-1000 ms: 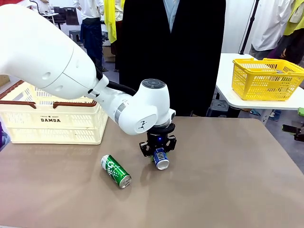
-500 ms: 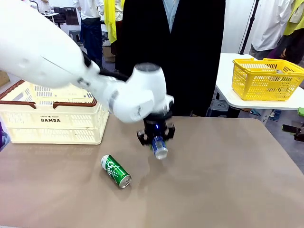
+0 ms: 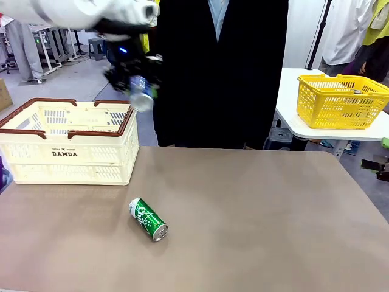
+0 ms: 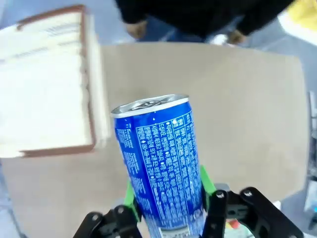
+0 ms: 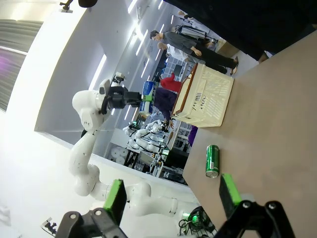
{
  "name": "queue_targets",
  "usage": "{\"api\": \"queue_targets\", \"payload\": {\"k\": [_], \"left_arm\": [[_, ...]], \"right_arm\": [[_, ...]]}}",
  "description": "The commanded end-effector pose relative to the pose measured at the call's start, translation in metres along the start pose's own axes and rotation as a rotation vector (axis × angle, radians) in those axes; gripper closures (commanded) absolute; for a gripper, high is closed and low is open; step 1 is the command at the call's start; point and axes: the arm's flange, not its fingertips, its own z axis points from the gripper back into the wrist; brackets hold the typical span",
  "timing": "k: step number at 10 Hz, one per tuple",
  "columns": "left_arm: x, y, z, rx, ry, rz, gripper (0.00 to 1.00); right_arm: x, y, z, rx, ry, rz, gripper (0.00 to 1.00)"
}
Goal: Place the drinks into the Shopping basket.
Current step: Pick up one drink and place it into the Shopping basket.
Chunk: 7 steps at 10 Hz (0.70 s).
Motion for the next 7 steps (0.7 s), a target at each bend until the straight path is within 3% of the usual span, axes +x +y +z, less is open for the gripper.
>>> {"api": "queue_targets", "payload": {"k": [1,3,4,5,7], "left_arm": [[0.043,0.060,-0.010,0.057,0.013,0.136,1.00],[0.064,0.132,-0.003,0.075,-0.009,0.342,1.00],[0.068,0.152,-0.001,0.007,-0.048,0.461,1.00],[0.063,0.136,-0.007,0.081,0.008,0.247,1.00],[0.063,0.136,-0.007,0.081,0.008,0.247,1.00]], "right_arm": [[0.000,0.005,0.001,0.004,0.006,-0.015,0.00],[0.000,0.005,0.001,0.004,0.006,-0.015,0.00],[0.000,0.005,0.001,0.004,0.006,-0.015,0.00],[0.000,0.005,0.001,0.004,0.006,-0.015,0.00],[0.000,0.005,0.001,0.004,0.006,-0.015,0.00]]}}
